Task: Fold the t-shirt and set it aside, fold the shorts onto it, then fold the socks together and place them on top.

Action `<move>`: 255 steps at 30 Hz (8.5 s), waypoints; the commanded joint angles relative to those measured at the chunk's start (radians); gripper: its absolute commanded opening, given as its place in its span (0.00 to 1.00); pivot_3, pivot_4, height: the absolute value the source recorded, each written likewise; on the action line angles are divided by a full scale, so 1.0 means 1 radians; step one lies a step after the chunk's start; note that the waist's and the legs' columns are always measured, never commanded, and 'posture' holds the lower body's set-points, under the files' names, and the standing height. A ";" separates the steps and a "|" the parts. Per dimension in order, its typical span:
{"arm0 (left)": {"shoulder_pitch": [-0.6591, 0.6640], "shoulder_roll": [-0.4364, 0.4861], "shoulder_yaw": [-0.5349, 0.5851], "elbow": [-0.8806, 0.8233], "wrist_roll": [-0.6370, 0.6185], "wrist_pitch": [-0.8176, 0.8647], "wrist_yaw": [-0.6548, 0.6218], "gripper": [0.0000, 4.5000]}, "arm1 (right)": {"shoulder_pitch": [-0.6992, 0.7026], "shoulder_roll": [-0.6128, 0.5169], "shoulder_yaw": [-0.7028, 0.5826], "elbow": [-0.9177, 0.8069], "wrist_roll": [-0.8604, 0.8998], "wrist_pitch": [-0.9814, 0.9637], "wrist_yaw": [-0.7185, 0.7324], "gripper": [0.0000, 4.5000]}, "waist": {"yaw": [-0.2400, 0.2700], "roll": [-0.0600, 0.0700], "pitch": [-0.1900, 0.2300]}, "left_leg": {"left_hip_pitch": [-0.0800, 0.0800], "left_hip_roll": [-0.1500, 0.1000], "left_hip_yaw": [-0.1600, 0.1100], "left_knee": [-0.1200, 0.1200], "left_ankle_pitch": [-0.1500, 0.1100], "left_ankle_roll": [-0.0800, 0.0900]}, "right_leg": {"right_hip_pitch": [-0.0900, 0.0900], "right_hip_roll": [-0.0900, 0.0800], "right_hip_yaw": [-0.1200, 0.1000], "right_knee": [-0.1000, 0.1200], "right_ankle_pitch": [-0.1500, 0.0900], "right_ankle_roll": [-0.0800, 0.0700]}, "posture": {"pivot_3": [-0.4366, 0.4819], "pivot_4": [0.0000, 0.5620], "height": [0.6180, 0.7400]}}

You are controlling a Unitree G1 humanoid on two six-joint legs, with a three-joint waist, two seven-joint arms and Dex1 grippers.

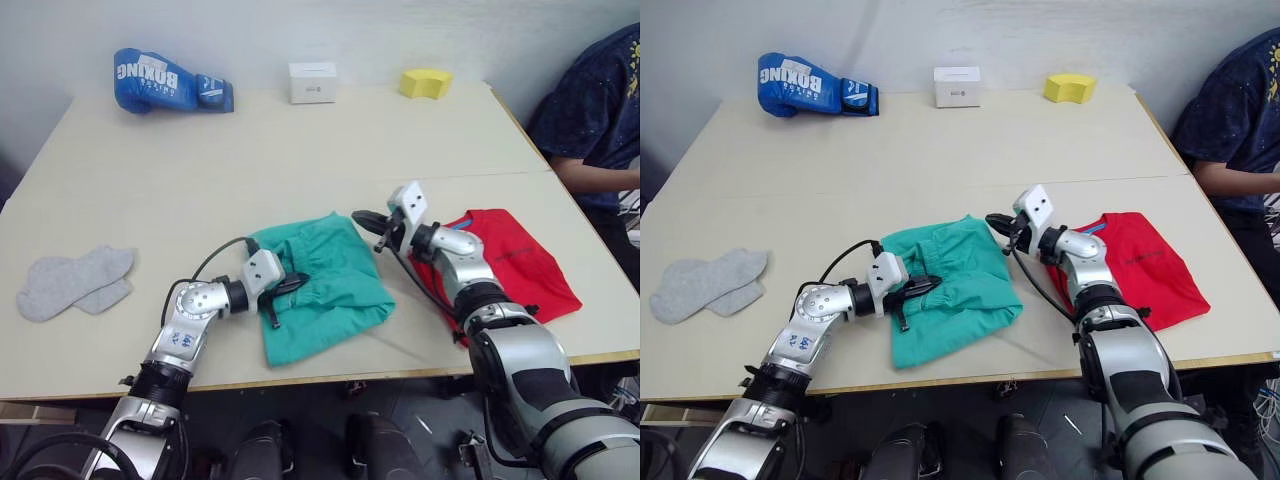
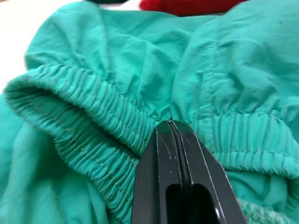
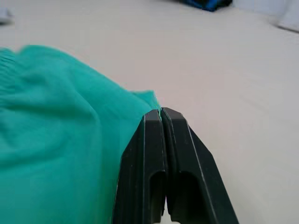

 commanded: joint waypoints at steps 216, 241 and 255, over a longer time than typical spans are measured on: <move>-0.169 0.314 0.065 -0.064 -0.196 0.672 -0.193 0.57 | 0.656 -0.147 0.352 -1.031 -0.315 0.024 -0.319 0.96 | 0.048 -0.009 0.025 | -0.005 -0.033 -0.083 -0.016 0.025 -0.017 | 0.065 0.001 0.031 0.030 -0.090 0.031 | 0.48 0.27 1.00; 0.079 0.295 0.163 -0.510 -0.283 0.946 -0.048 0.00 | 0.362 -0.220 0.308 -0.462 -0.285 -0.342 -0.205 0.01 | 0.024 -0.012 0.027 | -0.001 -0.033 -0.083 -0.016 0.027 -0.017 | 0.069 0.001 0.032 0.032 -0.090 0.031 | 0.48 0.27 1.00; 0.263 0.358 0.345 -0.624 -0.354 0.894 -0.038 0.74 | 0.527 -0.327 0.194 -0.743 -0.006 -0.058 -0.050 0.83 | 0.026 -0.012 0.027 | -0.001 -0.032 -0.084 -0.017 0.026 -0.018 | 0.069 0.001 0.032 0.030 -0.090 0.031 | 0.48 0.27 1.00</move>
